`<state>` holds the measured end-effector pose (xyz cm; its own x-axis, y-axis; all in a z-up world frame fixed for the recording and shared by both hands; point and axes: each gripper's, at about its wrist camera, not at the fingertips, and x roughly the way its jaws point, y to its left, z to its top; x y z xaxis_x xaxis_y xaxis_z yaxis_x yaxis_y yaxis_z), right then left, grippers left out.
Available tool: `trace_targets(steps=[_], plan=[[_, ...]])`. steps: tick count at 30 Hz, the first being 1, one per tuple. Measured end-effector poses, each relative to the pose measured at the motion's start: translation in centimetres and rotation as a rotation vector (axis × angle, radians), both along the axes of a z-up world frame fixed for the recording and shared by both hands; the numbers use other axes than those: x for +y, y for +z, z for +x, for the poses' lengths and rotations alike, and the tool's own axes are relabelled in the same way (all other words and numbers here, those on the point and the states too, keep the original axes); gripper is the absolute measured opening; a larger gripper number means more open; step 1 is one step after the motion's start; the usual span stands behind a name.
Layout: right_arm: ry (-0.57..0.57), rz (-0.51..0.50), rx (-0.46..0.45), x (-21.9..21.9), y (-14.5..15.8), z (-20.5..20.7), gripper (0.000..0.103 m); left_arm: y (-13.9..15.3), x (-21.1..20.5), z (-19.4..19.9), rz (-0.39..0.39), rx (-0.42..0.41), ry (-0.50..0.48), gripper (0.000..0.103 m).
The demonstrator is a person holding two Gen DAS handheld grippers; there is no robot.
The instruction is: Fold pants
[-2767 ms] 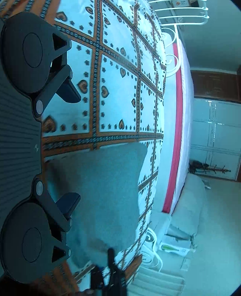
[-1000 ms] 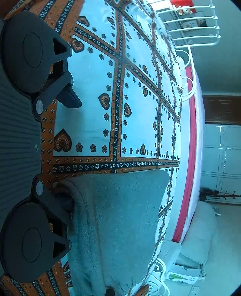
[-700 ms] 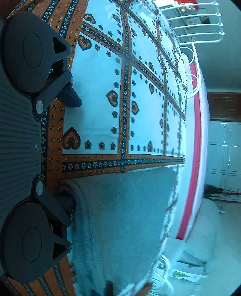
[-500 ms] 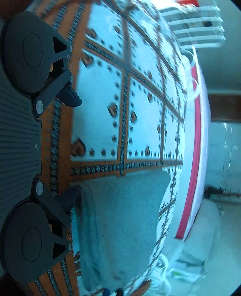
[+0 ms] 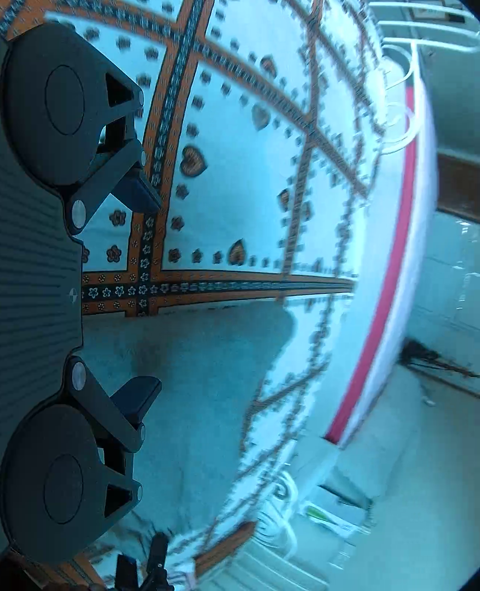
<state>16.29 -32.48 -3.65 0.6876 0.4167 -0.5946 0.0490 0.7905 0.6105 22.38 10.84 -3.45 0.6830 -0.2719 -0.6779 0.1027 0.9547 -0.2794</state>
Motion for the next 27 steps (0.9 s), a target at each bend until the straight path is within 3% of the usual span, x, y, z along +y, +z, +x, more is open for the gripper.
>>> trace_targets(steps=[3, 6, 8, 10, 11, 15, 19, 20, 21, 23, 27], plan=[[0.004, 0.025, 0.026, -0.3, -1.1, 0.1, 0.073, -1.2, -0.6, 1.0, -0.05, 0.052, 0.003, 0.095], [-0.006, 0.065, 0.021, -0.8, -1.2, -0.1, 0.071, -1.6, -1.4, 1.3, -0.018, 0.044, -0.017, 0.095], [0.005, 0.037, -0.061, -0.4, 0.1, -0.6, 0.071, -1.5, -1.7, 1.4, -0.01, 0.04, -0.025, 0.095], [0.025, 0.013, -0.038, -0.1, 0.0, 0.0, 0.072, -1.4, -1.8, 1.5, -0.001, 0.038, -0.027, 0.095], [0.031, 0.013, -0.016, 0.1, -0.3, 0.3, 0.063, -1.4, -1.9, 1.5, 0.006, 0.035, -0.03, 0.095], [0.013, -0.081, -0.159, 1.3, 1.6, -0.9, 0.059, -1.3, -1.7, 1.2, 0.008, 0.033, -0.032, 0.095], [0.131, -0.114, -0.067, 3.2, 0.5, 0.4, 0.056, -1.4, -1.7, 1.2, 0.011, 0.03, -0.036, 0.095], [0.143, -0.136, -0.053, 3.6, 0.3, 0.5, 0.048, -1.3, -1.7, 1.2, 0.012, 0.03, -0.037, 0.095], [0.151, -0.157, -0.052, 4.0, 0.4, 0.5, 0.022, -1.3, -1.7, 1.2, 0.012, 0.03, -0.038, 0.095], [0.14, -0.155, -0.084, 4.0, 1.2, 0.0, 0.015, -1.2, -1.8, 1.1, 0.013, 0.026, -0.042, 0.095], [0.088, -0.111, -0.042, 3.0, 0.3, -0.3, 0.014, -1.1, -2.0, 0.9, 0.024, 0.018, -0.054, 0.095]])
